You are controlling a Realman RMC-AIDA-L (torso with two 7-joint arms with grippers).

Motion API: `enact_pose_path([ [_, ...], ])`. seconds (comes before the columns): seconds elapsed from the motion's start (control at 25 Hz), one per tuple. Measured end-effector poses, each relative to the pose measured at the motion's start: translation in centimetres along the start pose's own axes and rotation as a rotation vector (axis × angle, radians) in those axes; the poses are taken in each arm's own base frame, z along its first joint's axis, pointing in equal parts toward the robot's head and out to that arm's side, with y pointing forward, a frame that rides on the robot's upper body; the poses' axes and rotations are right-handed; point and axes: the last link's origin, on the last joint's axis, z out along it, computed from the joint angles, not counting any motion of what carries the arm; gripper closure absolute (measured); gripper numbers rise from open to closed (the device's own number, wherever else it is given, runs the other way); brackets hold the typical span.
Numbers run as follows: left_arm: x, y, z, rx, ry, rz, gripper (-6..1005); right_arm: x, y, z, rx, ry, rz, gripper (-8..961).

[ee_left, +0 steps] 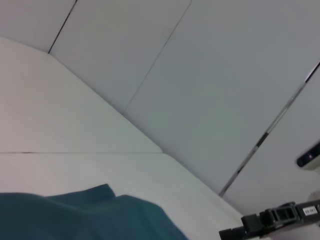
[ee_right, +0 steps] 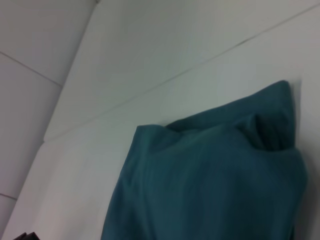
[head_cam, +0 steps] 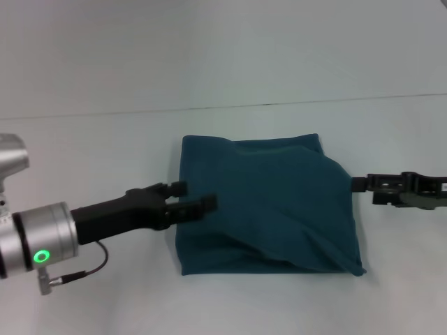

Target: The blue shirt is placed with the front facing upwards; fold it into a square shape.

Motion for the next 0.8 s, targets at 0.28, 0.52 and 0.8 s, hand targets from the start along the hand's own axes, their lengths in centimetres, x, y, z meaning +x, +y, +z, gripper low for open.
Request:
enact_pose_path([
  [0.28, -1.0, -0.5, -1.3, 0.022, -0.098, 0.041, 31, -0.2, 0.5, 1.2, 0.016, 0.055, 0.021, 38],
  [0.52, -1.0, -0.9, -1.7, 0.040, -0.099, 0.043, 32, 0.0, 0.4, 0.9, 0.022, 0.075, 0.051, 38],
  [0.8, -0.9, -0.9, -1.6, 0.041, -0.100, 0.048, 32, 0.3, 0.0, 0.9, 0.033, 0.070, 0.064, 38],
])
